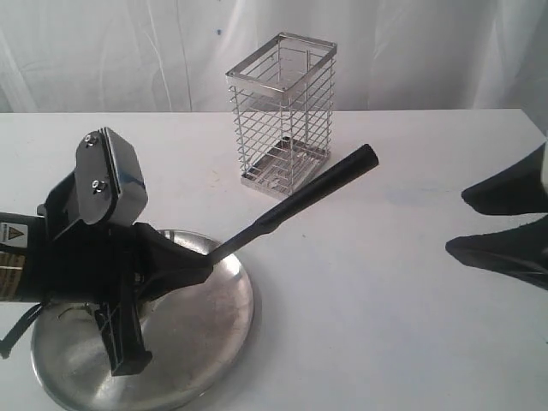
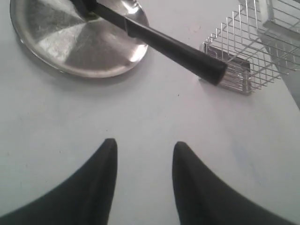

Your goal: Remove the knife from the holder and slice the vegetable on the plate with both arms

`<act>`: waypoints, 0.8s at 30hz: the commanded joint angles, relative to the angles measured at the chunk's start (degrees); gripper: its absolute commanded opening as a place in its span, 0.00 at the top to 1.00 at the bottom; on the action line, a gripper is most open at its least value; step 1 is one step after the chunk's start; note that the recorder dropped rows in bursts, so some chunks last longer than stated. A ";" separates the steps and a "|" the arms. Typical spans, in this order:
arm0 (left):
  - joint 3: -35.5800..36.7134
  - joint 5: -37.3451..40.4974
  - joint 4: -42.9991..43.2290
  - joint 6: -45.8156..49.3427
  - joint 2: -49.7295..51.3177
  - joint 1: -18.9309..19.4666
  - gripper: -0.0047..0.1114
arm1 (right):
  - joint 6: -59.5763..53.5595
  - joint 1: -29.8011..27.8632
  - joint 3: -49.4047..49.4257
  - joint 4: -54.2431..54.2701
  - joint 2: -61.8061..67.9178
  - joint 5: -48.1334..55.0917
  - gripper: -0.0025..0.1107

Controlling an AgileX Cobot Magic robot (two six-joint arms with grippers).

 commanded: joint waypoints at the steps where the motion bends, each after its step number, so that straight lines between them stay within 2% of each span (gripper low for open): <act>1: 0.30 -0.01 -0.50 -0.29 -0.22 0.03 0.96 | -4.84 1.18 -2.20 -3.10 5.52 2.12 0.65; 4: 0.69 -2.31 -0.50 -0.68 1.25 0.03 0.96 | -8.45 5.09 -5.48 -12.06 10.40 1.88 0.65; 7: 1.76 -1.10 -0.50 0.11 1.90 0.03 0.96 | -9.08 9.17 -9.62 -17.97 15.91 -0.77 0.65; 15: 1.99 -1.14 -0.50 0.36 1.90 0.03 0.96 | -9.08 17.89 -17.74 -21.29 30.03 3.26 0.65; 24: 1.99 -1.47 -0.50 0.80 1.90 0.03 0.96 | -8.95 18.98 -18.03 -24.25 34.25 3.25 0.65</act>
